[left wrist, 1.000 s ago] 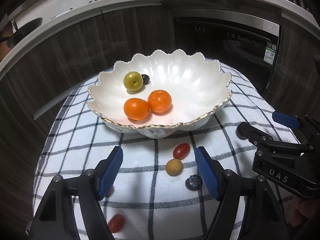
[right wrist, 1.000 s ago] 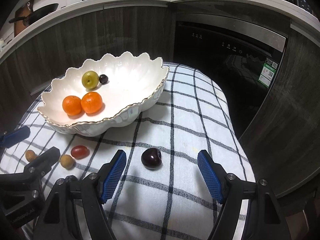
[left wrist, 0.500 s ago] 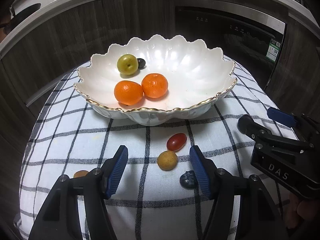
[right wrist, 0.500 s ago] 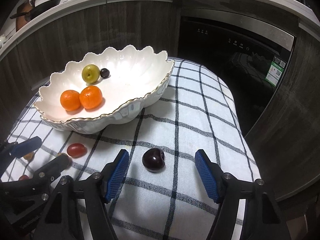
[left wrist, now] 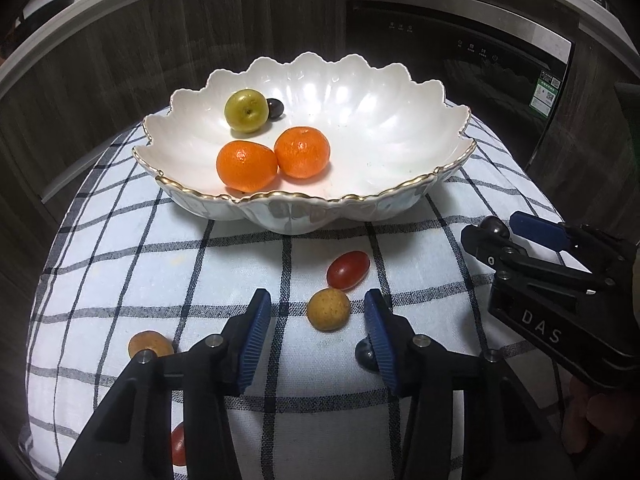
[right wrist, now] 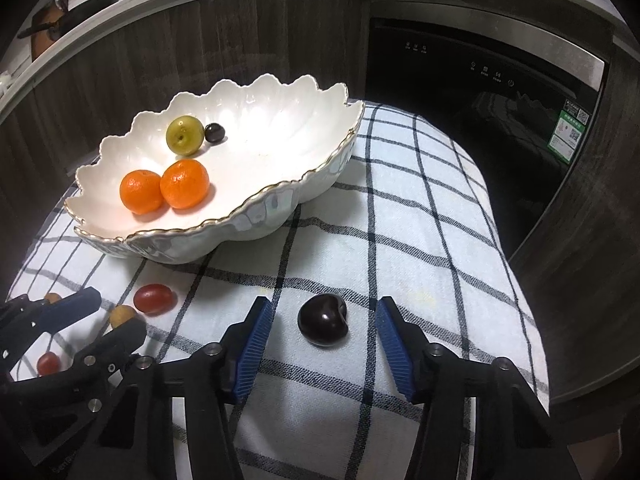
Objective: Organize fruits
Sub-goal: 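Close the right tool on a second dark plum while the left tool grasps a small tan fruit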
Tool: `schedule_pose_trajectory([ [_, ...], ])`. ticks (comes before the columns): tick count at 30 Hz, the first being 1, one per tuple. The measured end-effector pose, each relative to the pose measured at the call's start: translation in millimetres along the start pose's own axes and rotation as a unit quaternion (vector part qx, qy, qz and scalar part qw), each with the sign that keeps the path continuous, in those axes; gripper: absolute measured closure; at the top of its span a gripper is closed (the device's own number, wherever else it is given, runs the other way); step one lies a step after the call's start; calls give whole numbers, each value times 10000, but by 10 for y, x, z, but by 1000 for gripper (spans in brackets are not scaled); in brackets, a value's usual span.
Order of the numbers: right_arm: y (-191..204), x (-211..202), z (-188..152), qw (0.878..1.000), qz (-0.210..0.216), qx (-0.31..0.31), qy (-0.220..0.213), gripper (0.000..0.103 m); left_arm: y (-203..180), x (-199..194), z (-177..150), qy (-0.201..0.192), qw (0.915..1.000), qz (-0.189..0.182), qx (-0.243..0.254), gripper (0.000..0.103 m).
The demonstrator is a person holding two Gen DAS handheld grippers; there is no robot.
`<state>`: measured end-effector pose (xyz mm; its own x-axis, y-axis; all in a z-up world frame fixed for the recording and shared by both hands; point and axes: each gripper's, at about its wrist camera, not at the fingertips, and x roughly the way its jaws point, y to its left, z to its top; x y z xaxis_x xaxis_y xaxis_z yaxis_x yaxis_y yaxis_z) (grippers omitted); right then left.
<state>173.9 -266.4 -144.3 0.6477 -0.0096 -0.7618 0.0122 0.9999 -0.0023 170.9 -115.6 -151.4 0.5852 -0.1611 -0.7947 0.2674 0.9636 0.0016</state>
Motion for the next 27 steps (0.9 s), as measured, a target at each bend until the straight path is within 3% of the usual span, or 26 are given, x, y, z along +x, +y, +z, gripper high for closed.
schedule_pose_trajectory([
  [8, 9, 43, -11, 10000, -3, 5, 71, 58, -4, 34, -11, 38, 10000, -71, -4, 63],
  [16, 11, 83, -19, 9999, 16, 29, 139, 69, -4, 58, -6, 47, 9998, -168, 3, 79],
  [27, 7, 76, -17, 9999, 5, 49, 138, 75, -2, 48, -14, 20, 9999, -159, -15, 79],
])
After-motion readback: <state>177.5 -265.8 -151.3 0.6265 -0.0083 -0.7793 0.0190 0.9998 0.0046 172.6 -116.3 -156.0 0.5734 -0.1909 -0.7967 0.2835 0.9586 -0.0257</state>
